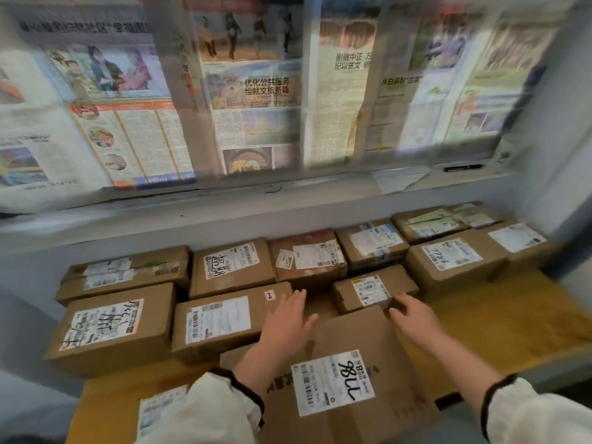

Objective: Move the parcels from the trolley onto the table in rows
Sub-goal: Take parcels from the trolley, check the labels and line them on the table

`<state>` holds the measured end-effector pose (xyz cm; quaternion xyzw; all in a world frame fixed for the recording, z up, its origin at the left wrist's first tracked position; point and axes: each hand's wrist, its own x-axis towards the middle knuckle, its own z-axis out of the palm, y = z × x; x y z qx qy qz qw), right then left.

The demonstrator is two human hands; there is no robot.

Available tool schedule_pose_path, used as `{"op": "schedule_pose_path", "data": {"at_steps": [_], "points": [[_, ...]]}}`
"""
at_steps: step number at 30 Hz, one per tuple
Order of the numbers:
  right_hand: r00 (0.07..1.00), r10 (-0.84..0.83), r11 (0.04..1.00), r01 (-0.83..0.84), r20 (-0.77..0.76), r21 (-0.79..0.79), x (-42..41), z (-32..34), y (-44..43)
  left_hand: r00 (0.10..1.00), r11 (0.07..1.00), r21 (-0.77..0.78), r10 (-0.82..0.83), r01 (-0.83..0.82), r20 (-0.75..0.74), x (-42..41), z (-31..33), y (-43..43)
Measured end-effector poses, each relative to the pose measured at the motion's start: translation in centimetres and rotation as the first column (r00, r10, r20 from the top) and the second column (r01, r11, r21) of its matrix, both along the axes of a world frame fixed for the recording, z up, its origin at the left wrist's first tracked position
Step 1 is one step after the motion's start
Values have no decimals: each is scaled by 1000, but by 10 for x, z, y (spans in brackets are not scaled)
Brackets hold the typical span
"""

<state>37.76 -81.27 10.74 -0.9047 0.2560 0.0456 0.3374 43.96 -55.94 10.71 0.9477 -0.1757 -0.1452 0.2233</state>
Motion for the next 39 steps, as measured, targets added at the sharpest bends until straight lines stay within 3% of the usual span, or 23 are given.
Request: {"op": "schedule_pose_path", "data": {"at_steps": [5,13,18,23,34,37,39], "points": [[989,133,990,-135,-65,-40,24,1,-58,996,988,154,0,13,-84,14,-10,-73],[963,207,971,-181,-171,156,57,-23,-89,982,968,242,101,-60,-160,10,-22,-130],[957,186,980,-165,-224,109,65,-32,-82,958,942,318,184,-108,-220,4,-27,-149],[912,276,961,-258,-305,100,66,-29,-76,945,899,394,276,-190,-174,4,-29,-155],[883,396,908,-337,-253,247,73,-23,-45,875,753,590,459,-291,-154,16,-16,-140],[933,321,916,-261,-164,304,73,-22,-50,872,749,605,456,-268,-179,17,-15,-135],[972,209,954,-177,-113,240,73,-25,-64,876,772,576,445,-271,-184,16,-13,-132]]}}
